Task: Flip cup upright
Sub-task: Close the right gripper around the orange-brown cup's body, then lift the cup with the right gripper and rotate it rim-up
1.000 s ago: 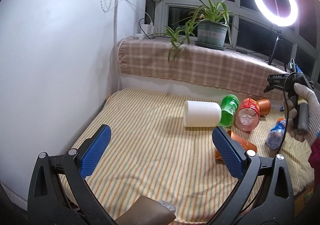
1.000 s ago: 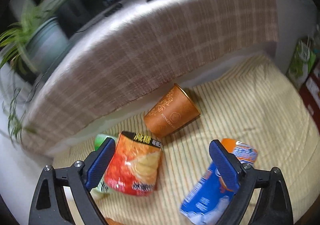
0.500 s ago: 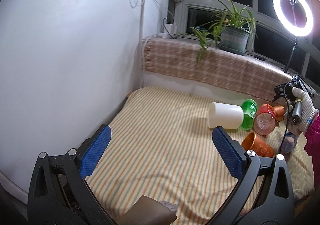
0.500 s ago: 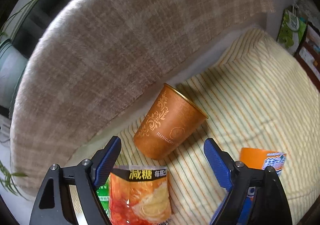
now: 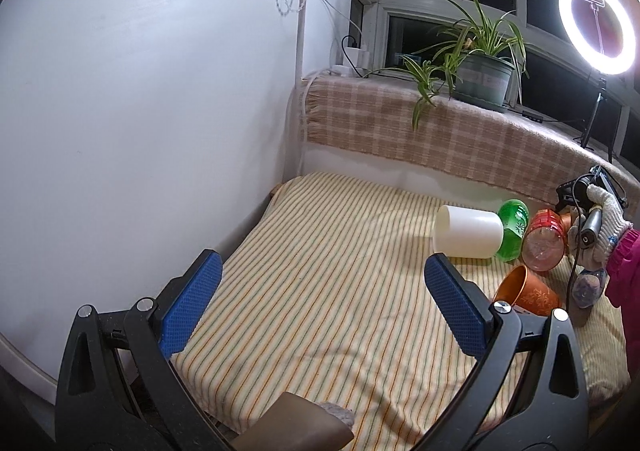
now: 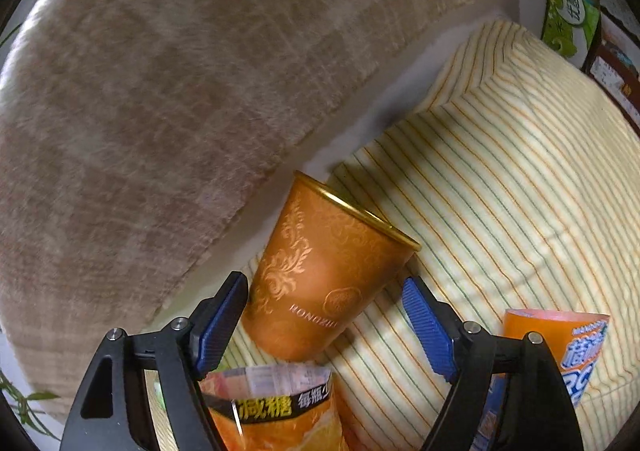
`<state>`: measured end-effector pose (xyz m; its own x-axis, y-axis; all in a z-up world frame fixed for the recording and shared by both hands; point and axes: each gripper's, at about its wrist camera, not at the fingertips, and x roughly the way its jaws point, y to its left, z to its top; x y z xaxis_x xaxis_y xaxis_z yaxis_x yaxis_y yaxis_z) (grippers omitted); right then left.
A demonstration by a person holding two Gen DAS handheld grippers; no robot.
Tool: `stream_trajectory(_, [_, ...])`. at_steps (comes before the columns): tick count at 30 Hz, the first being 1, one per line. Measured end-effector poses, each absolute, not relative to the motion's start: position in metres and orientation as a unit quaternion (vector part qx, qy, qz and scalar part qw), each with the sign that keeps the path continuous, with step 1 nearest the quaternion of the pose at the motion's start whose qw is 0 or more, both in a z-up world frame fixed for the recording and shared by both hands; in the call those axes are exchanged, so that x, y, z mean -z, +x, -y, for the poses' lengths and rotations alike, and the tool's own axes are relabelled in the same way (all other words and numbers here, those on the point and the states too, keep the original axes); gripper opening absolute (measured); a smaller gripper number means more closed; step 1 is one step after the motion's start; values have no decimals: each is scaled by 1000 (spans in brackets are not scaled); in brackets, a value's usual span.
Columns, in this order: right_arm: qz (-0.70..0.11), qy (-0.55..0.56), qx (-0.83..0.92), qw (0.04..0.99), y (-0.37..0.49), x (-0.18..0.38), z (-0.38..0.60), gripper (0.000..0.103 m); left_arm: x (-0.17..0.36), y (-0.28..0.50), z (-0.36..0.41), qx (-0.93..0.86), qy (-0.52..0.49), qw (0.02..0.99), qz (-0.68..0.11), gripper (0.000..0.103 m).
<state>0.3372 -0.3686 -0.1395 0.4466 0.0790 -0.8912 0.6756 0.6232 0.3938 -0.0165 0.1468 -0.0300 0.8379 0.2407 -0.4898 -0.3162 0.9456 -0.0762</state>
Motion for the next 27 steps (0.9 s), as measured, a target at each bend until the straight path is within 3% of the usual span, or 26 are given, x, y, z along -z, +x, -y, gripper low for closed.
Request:
stream_trajectory(4, [-483, 396, 188, 758, 342, 160, 390, 81, 30, -17, -147, -150, -77, 955, -244, 103])
stream_trajectory(8, [-482, 397, 175, 761, 338, 170, 400, 70, 29, -18, -148, -151, -76, 955, -244, 103])
stream_trajectory(27, [-450, 386, 117, 797, 292, 106, 460, 62, 24, -18, -130, -133, -65, 960, -239, 103])
